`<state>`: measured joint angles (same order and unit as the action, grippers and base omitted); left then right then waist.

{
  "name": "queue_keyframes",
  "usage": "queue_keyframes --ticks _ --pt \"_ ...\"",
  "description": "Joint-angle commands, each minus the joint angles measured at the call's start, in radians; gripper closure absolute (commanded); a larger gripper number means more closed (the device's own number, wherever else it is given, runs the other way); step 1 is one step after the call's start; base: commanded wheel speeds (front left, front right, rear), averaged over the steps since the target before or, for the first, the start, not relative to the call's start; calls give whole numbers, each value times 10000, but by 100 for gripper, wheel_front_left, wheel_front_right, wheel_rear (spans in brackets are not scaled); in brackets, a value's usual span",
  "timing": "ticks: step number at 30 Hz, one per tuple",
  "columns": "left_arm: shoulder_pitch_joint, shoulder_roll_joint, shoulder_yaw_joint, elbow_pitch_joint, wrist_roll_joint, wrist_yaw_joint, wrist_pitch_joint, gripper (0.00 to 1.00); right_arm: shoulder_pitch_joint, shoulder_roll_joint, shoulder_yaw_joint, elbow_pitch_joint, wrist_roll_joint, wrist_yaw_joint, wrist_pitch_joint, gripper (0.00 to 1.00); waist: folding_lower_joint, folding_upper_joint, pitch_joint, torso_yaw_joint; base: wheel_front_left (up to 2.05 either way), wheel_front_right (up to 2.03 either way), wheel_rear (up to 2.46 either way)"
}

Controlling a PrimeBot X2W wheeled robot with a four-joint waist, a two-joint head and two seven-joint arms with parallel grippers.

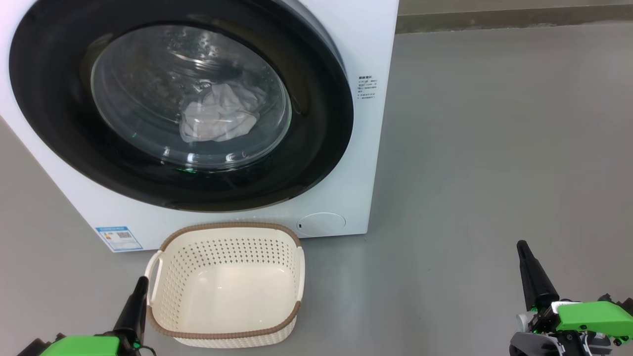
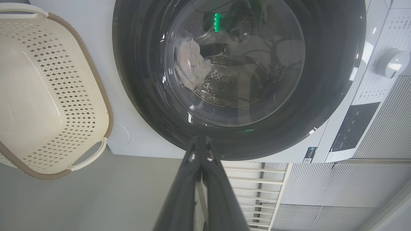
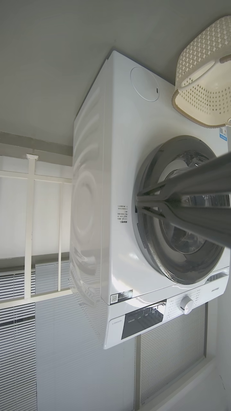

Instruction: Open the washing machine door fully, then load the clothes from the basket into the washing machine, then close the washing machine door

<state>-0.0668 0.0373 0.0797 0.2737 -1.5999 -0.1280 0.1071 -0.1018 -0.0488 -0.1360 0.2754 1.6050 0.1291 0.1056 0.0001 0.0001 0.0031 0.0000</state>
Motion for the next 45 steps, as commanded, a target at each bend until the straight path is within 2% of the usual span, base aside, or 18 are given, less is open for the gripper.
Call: queue_keyframes --ticks 1,45 --pt "-412 129 347 -288 -83 -27 66 100 -62 -18 217 -307 30 16 81 100 0 -1 0 0 0 0 0" --pt "-412 129 343 -288 -86 -27 63 100 -62 -16 214 -307 28 16 84 100 0 -1 0 0 0 0 0"
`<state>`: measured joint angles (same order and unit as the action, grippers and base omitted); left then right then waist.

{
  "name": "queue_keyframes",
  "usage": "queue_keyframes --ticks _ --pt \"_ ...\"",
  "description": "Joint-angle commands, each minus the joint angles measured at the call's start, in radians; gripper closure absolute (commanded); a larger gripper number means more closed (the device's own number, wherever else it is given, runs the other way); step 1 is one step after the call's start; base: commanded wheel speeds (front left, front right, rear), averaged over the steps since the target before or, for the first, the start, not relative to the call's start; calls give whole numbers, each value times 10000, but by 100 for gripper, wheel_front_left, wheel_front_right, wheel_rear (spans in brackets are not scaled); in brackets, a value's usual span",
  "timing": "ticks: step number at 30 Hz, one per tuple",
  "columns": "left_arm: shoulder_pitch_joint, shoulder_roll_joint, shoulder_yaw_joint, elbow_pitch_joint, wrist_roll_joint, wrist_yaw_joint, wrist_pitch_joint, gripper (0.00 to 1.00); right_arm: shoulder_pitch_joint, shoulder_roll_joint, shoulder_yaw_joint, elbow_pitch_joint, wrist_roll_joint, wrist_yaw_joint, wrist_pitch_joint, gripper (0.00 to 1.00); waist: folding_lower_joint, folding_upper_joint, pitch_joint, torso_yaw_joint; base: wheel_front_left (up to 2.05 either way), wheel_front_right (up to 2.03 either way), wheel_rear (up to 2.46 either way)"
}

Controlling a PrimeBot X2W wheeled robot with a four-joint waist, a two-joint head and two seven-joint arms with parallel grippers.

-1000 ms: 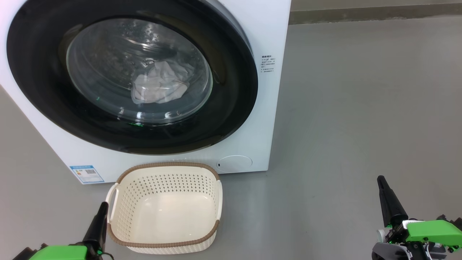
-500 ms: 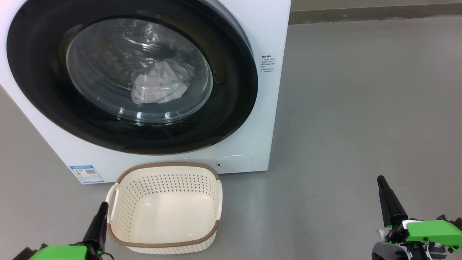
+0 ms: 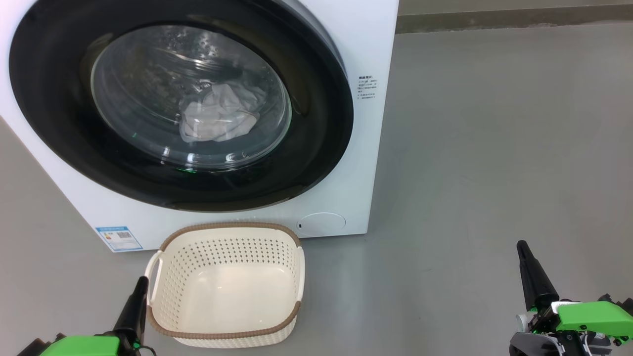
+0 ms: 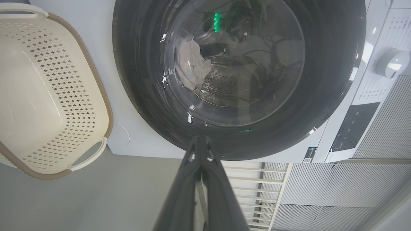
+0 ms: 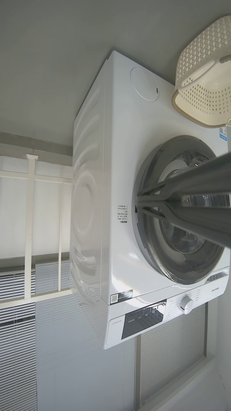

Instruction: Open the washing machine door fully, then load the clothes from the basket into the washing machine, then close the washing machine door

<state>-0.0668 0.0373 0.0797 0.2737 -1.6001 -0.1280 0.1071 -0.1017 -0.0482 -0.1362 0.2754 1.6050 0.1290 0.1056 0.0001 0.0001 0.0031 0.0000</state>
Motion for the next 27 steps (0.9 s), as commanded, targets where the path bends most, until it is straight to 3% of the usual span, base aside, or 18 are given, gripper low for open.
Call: queue_keyframes --ticks 1,27 --pt "-412 129 343 -288 -84 -27 63 100 -63 -22 215 -307 28 17 84 100 -1 -1 0 0 0 0 0" --pt "-412 129 342 -288 -85 -27 62 100 -63 -21 214 -307 27 17 85 100 -1 -1 0 0 0 0 0"
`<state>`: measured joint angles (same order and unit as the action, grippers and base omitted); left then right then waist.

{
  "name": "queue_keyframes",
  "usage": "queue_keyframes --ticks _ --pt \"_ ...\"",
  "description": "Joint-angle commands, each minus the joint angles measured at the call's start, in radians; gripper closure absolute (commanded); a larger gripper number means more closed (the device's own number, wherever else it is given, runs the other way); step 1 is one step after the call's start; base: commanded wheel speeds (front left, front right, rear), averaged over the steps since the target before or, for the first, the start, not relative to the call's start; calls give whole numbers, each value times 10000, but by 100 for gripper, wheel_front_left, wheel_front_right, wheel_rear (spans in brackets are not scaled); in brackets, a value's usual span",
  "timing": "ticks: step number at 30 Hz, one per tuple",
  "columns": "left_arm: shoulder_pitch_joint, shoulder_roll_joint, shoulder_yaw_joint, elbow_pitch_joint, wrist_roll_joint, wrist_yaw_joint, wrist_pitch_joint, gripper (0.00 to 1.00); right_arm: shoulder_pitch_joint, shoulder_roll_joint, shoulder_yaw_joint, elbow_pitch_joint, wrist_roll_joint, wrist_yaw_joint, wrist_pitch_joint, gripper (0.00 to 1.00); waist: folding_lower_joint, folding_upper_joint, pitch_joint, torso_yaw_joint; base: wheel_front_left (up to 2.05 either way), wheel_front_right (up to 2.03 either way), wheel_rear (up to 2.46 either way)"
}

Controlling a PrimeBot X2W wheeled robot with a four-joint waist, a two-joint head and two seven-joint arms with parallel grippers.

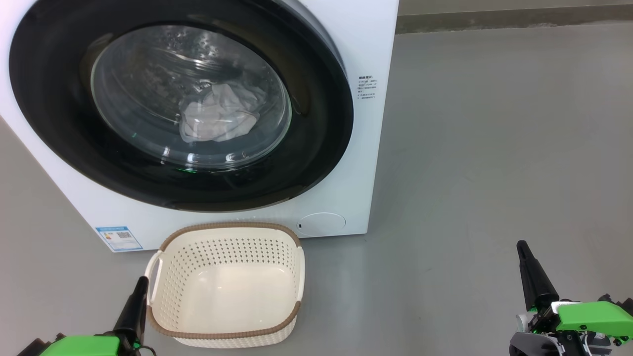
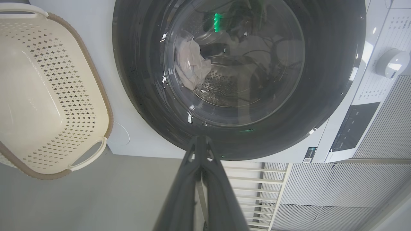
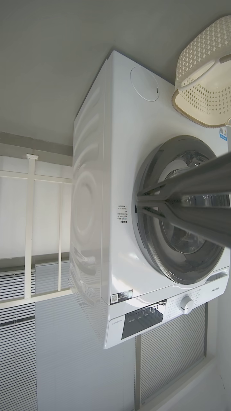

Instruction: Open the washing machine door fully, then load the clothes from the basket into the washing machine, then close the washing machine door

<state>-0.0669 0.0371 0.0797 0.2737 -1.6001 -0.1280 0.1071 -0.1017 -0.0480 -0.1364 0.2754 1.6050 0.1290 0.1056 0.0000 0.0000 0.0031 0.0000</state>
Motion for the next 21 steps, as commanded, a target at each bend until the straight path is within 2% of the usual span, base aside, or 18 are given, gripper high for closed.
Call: queue_keyframes --ticks 1,21 --pt "-411 131 342 -288 -85 -27 62 100 -63 -23 216 -307 27 17 85 100 0 0 0 0 0 0 0" --pt "-411 131 341 -288 -85 -27 62 100 -63 -23 216 -307 26 17 85 100 0 0 0 0 0 0 0"
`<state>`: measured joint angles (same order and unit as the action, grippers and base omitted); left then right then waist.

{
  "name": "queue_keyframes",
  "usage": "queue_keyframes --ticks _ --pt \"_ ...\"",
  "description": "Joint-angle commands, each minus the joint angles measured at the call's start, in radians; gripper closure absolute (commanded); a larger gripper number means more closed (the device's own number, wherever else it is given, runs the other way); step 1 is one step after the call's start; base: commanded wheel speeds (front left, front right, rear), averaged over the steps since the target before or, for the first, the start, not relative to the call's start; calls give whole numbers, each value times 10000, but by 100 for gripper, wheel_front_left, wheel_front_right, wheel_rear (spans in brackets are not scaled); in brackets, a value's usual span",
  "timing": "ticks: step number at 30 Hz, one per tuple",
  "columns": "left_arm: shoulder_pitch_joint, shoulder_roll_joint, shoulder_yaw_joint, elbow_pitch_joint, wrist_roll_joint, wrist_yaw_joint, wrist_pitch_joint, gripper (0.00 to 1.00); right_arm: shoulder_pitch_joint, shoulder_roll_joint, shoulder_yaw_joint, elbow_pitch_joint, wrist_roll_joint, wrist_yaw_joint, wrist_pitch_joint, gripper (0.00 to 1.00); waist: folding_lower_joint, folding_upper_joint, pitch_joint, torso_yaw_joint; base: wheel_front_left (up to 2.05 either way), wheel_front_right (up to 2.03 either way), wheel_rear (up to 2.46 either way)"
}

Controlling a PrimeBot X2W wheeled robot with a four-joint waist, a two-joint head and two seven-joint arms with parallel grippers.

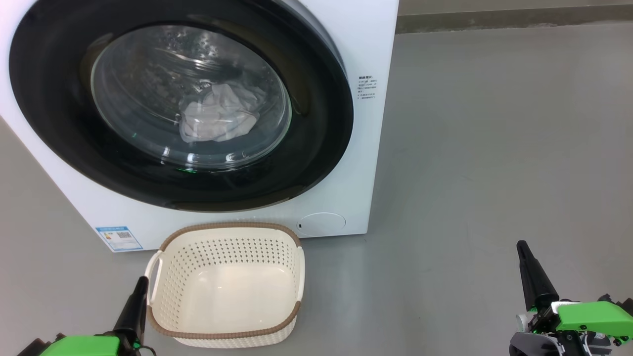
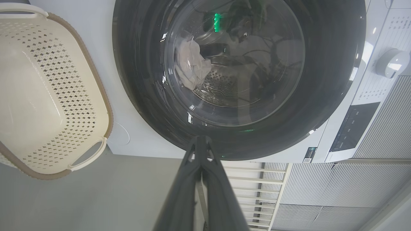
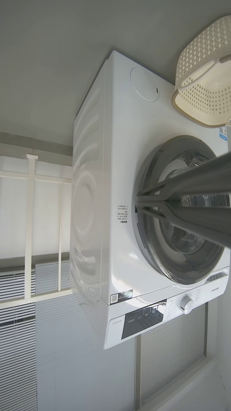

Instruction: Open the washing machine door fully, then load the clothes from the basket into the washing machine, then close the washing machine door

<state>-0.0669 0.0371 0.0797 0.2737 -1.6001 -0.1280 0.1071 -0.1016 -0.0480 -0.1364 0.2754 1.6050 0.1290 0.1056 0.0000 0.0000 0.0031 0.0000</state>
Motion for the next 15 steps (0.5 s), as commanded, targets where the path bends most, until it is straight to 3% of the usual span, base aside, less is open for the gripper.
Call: queue_keyframes --ticks 1,15 --pt "-411 131 341 -288 -85 -27 61 100 -64 -23 216 -307 26 17 85 100 0 0 0 0 0 0 0" --pt "-411 131 341 -288 -86 -27 61 100 -64 -22 215 -307 26 17 85 100 0 0 0 0 0 0 0"
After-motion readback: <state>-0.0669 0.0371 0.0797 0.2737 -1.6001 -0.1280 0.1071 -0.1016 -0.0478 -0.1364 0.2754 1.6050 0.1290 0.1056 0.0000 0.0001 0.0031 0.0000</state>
